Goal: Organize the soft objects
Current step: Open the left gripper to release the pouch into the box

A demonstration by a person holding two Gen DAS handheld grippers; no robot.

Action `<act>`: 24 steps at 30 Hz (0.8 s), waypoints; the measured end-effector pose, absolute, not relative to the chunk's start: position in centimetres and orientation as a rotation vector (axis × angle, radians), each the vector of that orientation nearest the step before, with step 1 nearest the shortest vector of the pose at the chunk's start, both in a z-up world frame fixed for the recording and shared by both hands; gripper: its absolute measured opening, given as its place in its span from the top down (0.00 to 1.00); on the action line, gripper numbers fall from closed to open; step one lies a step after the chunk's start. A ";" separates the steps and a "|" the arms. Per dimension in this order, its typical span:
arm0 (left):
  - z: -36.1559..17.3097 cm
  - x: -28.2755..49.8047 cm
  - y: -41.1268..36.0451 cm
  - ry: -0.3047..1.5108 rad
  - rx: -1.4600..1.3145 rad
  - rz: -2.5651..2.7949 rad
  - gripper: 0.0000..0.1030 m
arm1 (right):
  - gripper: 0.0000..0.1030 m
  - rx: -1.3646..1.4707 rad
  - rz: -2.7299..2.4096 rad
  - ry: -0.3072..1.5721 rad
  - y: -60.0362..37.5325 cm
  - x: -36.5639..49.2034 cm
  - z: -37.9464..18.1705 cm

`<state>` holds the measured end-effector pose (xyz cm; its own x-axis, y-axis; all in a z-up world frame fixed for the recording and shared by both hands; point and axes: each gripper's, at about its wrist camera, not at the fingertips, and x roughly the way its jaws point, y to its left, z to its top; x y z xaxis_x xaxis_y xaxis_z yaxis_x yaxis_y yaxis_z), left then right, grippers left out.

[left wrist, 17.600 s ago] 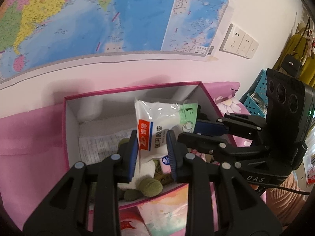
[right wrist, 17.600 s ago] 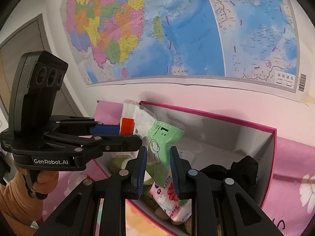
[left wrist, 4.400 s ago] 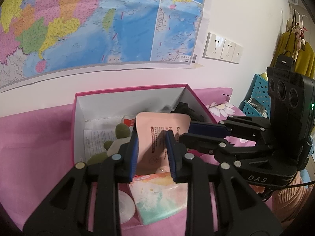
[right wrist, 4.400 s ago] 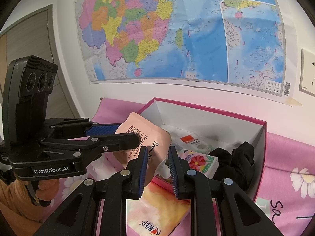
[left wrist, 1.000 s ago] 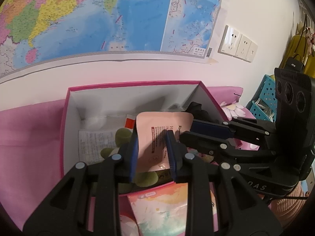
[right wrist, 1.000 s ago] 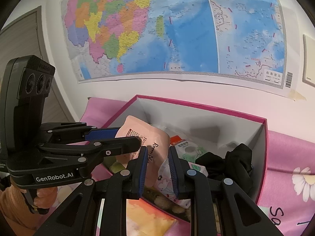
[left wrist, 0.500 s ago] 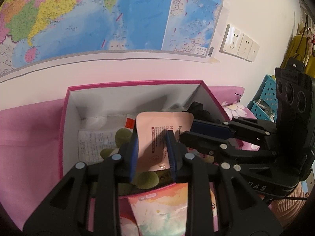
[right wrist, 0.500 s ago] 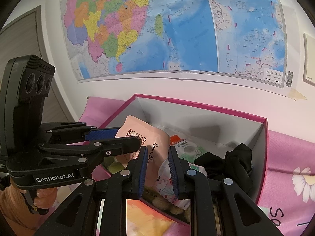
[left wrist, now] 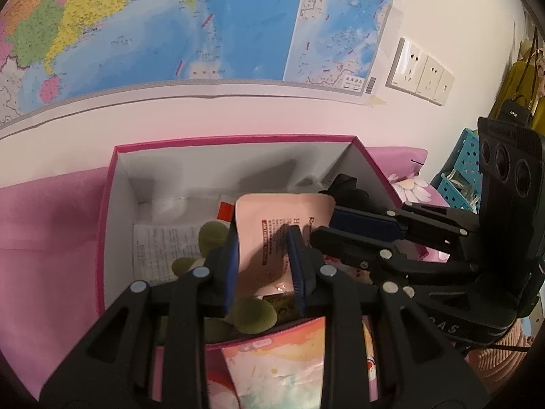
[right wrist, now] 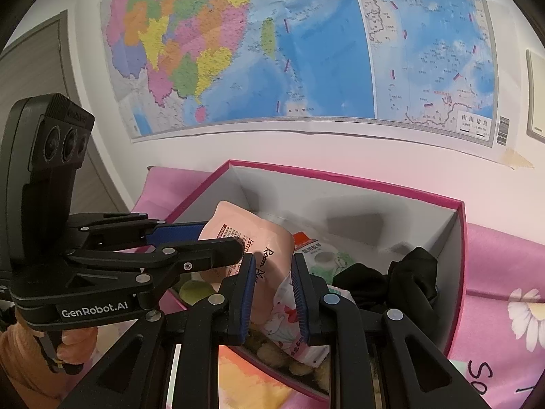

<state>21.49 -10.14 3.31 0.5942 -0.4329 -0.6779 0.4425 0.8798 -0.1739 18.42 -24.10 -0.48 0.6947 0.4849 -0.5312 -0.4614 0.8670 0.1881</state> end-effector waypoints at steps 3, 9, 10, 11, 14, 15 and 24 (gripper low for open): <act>3.2 21.7 -10.3 0.797 0.011 -0.506 0.72 | 0.79 0.042 0.527 0.606 -24.1 18.7 -0.5; 3.1 22.0 -10.0 0.819 0.006 -0.462 0.54 | 0.79 0.060 0.502 0.613 -24.1 19.2 -0.7; 3.3 21.8 -9.8 0.808 0.006 -0.445 0.48 | 0.79 0.064 0.499 0.609 -24.1 19.1 -0.7; 3.4 21.7 -9.5 0.803 -0.001 -0.441 0.37 | 0.79 0.066 0.493 0.604 -24.2 19.1 -0.6; 4.3 20.7 -8.5 0.748 -0.024 -0.435 0.26 | 0.71 0.069 0.478 0.589 -24.7 18.4 -0.4; 4.6 20.2 -8.2 0.729 -0.022 -0.424 0.22 | 0.70 0.071 0.475 0.585 -24.9 18.2 -0.3; 5.7 13.8 -5.2 0.558 0.029 -0.297 0.00 | 0.26 0.001 0.467 0.460 -25.2 12.0 0.3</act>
